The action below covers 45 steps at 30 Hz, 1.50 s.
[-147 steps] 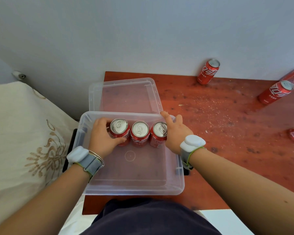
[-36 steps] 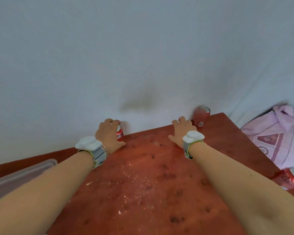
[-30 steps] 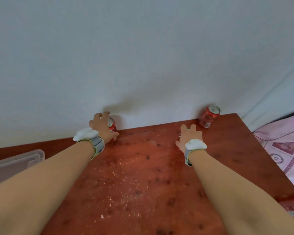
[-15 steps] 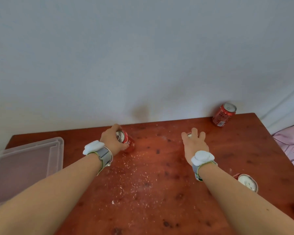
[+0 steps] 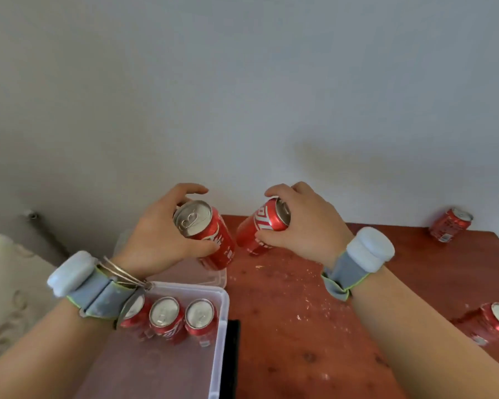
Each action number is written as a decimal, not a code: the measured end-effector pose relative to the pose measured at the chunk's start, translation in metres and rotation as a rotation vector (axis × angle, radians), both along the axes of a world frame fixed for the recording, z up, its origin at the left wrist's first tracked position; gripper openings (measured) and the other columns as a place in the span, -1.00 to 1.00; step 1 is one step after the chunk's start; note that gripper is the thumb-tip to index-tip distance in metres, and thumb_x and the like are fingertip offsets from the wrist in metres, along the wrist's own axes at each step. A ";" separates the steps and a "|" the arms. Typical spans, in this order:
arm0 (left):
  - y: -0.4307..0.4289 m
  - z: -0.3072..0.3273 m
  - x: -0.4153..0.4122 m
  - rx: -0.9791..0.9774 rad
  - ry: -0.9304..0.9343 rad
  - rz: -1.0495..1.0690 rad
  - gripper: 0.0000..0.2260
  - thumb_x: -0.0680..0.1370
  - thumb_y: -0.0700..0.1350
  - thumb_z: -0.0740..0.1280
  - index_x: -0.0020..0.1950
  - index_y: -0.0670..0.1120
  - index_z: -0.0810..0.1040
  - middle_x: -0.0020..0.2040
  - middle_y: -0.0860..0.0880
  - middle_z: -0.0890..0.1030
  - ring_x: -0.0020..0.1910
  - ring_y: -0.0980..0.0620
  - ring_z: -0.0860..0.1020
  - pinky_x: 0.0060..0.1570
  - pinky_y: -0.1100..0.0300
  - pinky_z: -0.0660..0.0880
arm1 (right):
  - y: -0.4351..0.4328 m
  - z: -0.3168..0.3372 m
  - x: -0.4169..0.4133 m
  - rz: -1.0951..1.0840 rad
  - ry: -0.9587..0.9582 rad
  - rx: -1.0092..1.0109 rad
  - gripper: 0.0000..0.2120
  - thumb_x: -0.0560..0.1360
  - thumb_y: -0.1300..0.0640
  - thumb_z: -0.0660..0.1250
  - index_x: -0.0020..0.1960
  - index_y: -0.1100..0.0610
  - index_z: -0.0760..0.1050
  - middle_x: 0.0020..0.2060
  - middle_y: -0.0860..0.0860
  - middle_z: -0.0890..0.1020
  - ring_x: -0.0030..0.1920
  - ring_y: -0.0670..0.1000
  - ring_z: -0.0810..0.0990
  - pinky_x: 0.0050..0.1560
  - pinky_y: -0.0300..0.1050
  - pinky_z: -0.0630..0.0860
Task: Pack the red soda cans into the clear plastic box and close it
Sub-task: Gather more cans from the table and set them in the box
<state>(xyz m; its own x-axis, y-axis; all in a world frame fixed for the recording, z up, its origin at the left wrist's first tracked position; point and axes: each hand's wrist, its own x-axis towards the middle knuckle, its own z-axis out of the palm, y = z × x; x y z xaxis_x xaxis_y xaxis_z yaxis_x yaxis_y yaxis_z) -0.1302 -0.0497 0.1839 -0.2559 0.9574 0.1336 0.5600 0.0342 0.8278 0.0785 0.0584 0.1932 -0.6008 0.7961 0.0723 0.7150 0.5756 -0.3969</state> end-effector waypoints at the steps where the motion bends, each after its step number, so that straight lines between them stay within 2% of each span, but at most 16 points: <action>1: -0.013 0.001 -0.015 -0.028 0.013 -0.021 -0.30 0.07 -0.03 0.56 0.13 0.28 0.39 -0.07 0.11 0.55 -0.13 0.22 0.58 -0.25 0.37 0.54 | -0.019 0.004 -0.013 0.048 -0.005 -0.031 -0.35 0.25 -0.25 0.42 0.29 -0.16 0.32 0.08 -0.03 0.44 0.04 0.05 0.56 0.12 0.04 0.50; 5: -0.056 -0.024 -0.058 -0.217 0.086 -0.128 -0.24 0.09 -0.17 0.60 0.18 0.21 0.38 -0.09 0.12 0.53 -0.19 0.20 0.57 -0.34 0.47 0.45 | -0.084 -0.021 -0.064 0.202 -0.185 -0.113 -0.32 0.25 -0.25 0.43 0.29 -0.12 0.28 0.08 -0.04 0.45 0.03 0.06 0.54 0.13 0.08 0.45; 8: -0.082 -0.059 -0.066 -0.278 0.111 -0.152 -0.22 0.05 -0.10 0.60 0.18 0.23 0.36 -0.09 0.14 0.51 -0.18 0.17 0.55 -0.33 0.47 0.42 | -0.120 -0.064 -0.085 0.262 -0.347 -0.083 -0.27 0.23 -0.23 0.44 0.29 -0.04 0.24 0.09 0.00 0.48 0.01 0.11 0.54 0.09 0.13 0.39; 11: -0.101 -0.091 -0.067 -0.314 0.027 -0.189 -0.22 0.05 -0.06 0.58 0.19 0.22 0.34 -0.03 0.11 0.54 -0.11 0.11 0.58 -0.16 0.33 0.52 | -0.148 -0.105 -0.091 0.273 -0.445 -0.021 -0.27 0.21 -0.19 0.44 0.26 0.02 0.23 0.05 0.04 0.52 -0.04 0.16 0.55 0.08 0.18 0.33; 13: -0.109 -0.110 -0.063 -0.334 0.063 -0.191 -0.19 0.06 -0.02 0.55 0.26 0.15 0.32 0.05 0.11 0.52 -0.01 0.09 0.55 -0.04 0.20 0.51 | -0.157 -0.123 -0.089 0.255 -0.488 0.040 -0.28 0.24 -0.15 0.44 0.26 0.07 0.23 0.05 0.08 0.52 -0.07 0.19 0.56 0.07 0.20 0.33; 16: -0.117 -0.138 -0.057 -0.320 0.157 -0.131 -0.18 0.08 0.01 0.53 0.29 0.02 0.30 0.11 0.04 0.50 0.06 0.05 0.49 0.02 0.23 0.40 | -0.162 -0.143 -0.086 0.231 -0.511 0.089 -0.33 0.30 -0.12 0.42 0.28 0.09 0.24 0.07 0.10 0.50 -0.06 0.20 0.56 0.09 0.22 0.33; 21: -0.127 -0.176 -0.053 -0.429 0.219 -0.080 -0.25 0.15 0.00 0.54 0.25 -0.08 0.28 0.18 -0.08 0.42 0.17 -0.07 0.41 0.15 0.11 0.41 | -0.170 -0.169 -0.086 0.232 -0.534 0.103 -0.41 0.33 -0.04 0.44 0.25 0.10 0.28 0.07 0.11 0.52 -0.04 0.22 0.56 0.23 0.29 0.23; 23: -0.129 -0.182 -0.048 -0.450 0.222 -0.084 -0.30 0.18 0.00 0.54 0.21 -0.07 0.29 0.13 -0.07 0.41 0.15 -0.07 0.42 0.14 0.09 0.43 | -0.173 -0.178 -0.087 0.244 -0.556 0.116 -0.46 0.35 0.03 0.43 0.24 0.11 0.30 0.07 0.10 0.52 -0.01 0.22 0.55 0.32 0.37 0.16; 27: -0.126 -0.184 -0.037 -0.449 0.240 -0.104 -0.32 0.19 -0.04 0.54 0.20 -0.07 0.28 0.10 -0.08 0.40 0.11 -0.10 0.42 0.10 0.02 0.45 | -0.179 -0.186 -0.089 0.212 -0.553 0.139 -0.55 0.41 0.10 0.38 0.24 0.09 0.33 0.16 0.11 0.48 0.06 0.25 0.52 0.37 0.42 0.02; 30: -0.124 -0.183 -0.033 -0.448 0.223 -0.081 -0.34 0.19 -0.07 0.53 0.18 -0.10 0.28 0.09 -0.11 0.40 0.09 -0.13 0.43 0.09 0.00 0.45 | -0.181 -0.188 -0.090 0.185 -0.531 0.159 -0.61 0.40 0.14 0.38 0.19 0.09 0.38 0.26 0.15 0.40 0.06 0.26 0.51 0.37 0.42 0.00; 33: -0.124 -0.181 -0.035 -0.499 0.212 -0.092 -0.31 0.18 -0.06 0.55 0.18 -0.09 0.26 0.08 -0.08 0.35 0.06 -0.11 0.44 0.08 0.06 0.46 | -0.180 -0.189 -0.089 0.188 -0.534 0.183 -0.59 0.39 0.10 0.39 0.20 0.07 0.38 0.20 0.15 0.42 0.16 0.24 0.43 0.38 0.38 0.03; 36: -0.128 -0.175 -0.040 -0.584 0.261 -0.126 -0.31 0.19 -0.02 0.56 0.17 -0.07 0.26 0.11 -0.07 0.32 0.08 -0.09 0.45 0.10 0.07 0.47 | -0.176 -0.187 -0.083 0.233 -0.480 0.138 -0.50 0.40 -0.11 0.38 0.27 0.02 0.38 0.19 0.10 0.45 0.23 0.18 0.38 0.41 0.35 0.03; 38: -0.129 -0.169 -0.040 -0.588 0.329 -0.142 -0.33 0.22 0.03 0.53 0.20 -0.06 0.27 0.15 -0.08 0.34 0.12 -0.09 0.43 0.13 0.07 0.46 | -0.169 -0.181 -0.076 0.213 -0.304 0.055 -0.54 0.46 -0.21 0.29 0.28 -0.01 0.44 0.16 0.04 0.51 0.23 0.11 0.42 0.43 0.26 0.05; 40: -0.127 -0.158 -0.032 -0.535 0.411 -0.139 -0.35 0.27 0.07 0.49 0.25 -0.06 0.29 0.19 -0.09 0.35 0.17 -0.10 0.39 0.15 0.07 0.44 | -0.156 -0.173 -0.062 0.145 -0.064 -0.047 -0.66 0.54 -0.09 0.25 0.24 0.03 0.50 0.12 0.03 0.56 0.20 0.09 0.47 0.37 0.13 0.23; 42: -0.121 -0.147 -0.026 -0.472 0.460 -0.143 -0.37 0.30 0.08 0.46 0.26 -0.06 0.31 0.22 -0.09 0.35 0.21 -0.10 0.35 0.19 0.04 0.42 | -0.140 -0.168 -0.046 0.045 0.107 -0.078 -0.74 0.56 0.02 0.28 0.18 0.10 0.53 0.08 0.06 0.57 0.12 0.09 0.52 0.18 0.05 0.44; 45: -0.099 -0.129 -0.001 -0.386 0.482 -0.177 -0.44 0.33 0.06 0.42 0.26 -0.03 0.33 0.25 -0.08 0.35 0.24 -0.12 0.35 0.24 0.03 0.36 | -0.107 -0.166 -0.008 -0.070 0.167 -0.115 -0.76 0.53 0.06 0.32 0.18 0.10 0.52 0.11 0.04 0.52 0.09 0.05 0.52 0.13 -0.01 0.49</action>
<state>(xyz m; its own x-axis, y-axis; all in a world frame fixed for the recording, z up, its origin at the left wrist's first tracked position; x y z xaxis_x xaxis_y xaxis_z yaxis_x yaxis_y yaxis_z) -0.1314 -0.1485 0.0548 -0.0866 0.9818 -0.1688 0.8908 0.1522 0.4282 0.0709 -0.0488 0.0276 -0.5307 0.8444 0.0724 0.6705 0.4705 -0.5737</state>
